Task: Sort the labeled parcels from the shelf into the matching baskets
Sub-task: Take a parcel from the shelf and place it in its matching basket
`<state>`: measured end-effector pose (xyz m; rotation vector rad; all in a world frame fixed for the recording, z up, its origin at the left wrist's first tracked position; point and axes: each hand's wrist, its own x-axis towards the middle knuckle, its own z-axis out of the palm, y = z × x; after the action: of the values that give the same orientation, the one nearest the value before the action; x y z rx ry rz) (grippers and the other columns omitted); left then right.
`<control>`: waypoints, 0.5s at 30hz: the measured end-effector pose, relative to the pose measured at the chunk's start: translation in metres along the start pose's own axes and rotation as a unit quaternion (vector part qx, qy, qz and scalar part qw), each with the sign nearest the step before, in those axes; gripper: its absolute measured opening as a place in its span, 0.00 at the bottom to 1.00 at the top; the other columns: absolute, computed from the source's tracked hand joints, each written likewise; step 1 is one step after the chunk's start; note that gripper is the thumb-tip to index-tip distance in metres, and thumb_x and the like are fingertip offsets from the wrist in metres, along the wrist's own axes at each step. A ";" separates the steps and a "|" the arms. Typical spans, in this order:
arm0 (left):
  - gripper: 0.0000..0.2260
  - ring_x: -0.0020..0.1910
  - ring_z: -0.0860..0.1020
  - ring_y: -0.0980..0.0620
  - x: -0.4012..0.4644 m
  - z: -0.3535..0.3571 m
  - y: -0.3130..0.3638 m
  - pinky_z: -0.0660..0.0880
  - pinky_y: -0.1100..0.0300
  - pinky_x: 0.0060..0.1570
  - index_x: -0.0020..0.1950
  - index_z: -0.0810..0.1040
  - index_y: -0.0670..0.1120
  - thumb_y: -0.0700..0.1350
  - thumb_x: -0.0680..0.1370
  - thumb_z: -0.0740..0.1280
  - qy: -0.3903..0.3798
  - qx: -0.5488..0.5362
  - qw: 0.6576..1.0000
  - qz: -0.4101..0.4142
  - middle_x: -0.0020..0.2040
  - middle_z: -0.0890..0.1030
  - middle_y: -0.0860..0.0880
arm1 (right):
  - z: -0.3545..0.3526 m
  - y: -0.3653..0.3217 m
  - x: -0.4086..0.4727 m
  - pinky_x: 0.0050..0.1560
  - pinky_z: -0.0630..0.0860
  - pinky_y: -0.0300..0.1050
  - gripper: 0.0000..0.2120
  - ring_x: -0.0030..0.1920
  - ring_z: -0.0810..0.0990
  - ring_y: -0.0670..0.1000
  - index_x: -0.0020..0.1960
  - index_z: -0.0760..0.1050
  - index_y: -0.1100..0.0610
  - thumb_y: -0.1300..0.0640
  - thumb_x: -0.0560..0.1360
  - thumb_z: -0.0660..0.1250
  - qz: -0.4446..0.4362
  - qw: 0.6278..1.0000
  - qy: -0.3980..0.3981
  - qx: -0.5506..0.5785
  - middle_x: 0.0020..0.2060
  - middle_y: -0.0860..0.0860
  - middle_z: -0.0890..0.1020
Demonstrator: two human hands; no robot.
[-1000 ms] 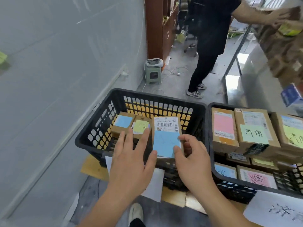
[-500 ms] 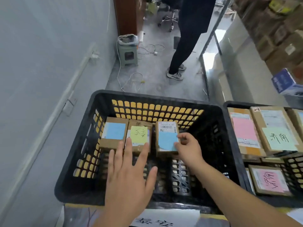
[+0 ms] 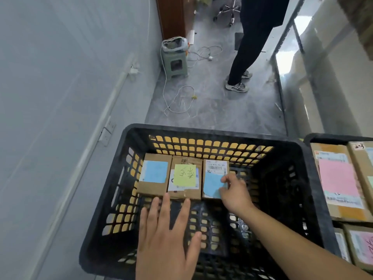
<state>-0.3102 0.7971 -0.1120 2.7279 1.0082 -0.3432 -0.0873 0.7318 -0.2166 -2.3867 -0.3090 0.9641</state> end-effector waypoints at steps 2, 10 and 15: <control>0.32 0.74 0.66 0.41 0.003 -0.001 0.000 0.58 0.42 0.70 0.76 0.68 0.59 0.70 0.73 0.58 -0.003 0.010 1.000 -0.007 0.75 0.71 0.43 | -0.006 -0.004 -0.005 0.39 0.74 0.35 0.14 0.54 0.74 0.54 0.63 0.70 0.48 0.57 0.80 0.68 -0.008 1.000 -0.017 -0.019 0.61 0.53 0.67; 0.29 0.72 0.71 0.39 0.031 -0.024 0.003 0.56 0.42 0.70 0.75 0.69 0.60 0.69 0.78 0.51 -0.023 0.027 0.998 0.054 0.74 0.72 0.43 | -0.055 -0.019 -0.079 0.71 0.69 0.44 0.29 0.70 0.72 0.49 0.77 0.65 0.42 0.44 0.79 0.68 -0.101 0.993 -0.030 -0.047 0.72 0.47 0.70; 0.35 0.81 0.46 0.45 0.039 -0.051 0.013 0.41 0.45 0.79 0.80 0.42 0.65 0.71 0.73 0.33 -0.026 0.002 0.985 0.171 0.83 0.49 0.49 | -0.084 -0.012 -0.155 0.70 0.67 0.39 0.29 0.72 0.69 0.43 0.79 0.63 0.41 0.38 0.80 0.64 -0.114 0.988 0.095 -0.045 0.73 0.41 0.69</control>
<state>-0.2651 0.8257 -0.0730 2.8089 0.5103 -0.3527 -0.1402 0.6471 -0.0714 -2.4361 -0.5500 0.6268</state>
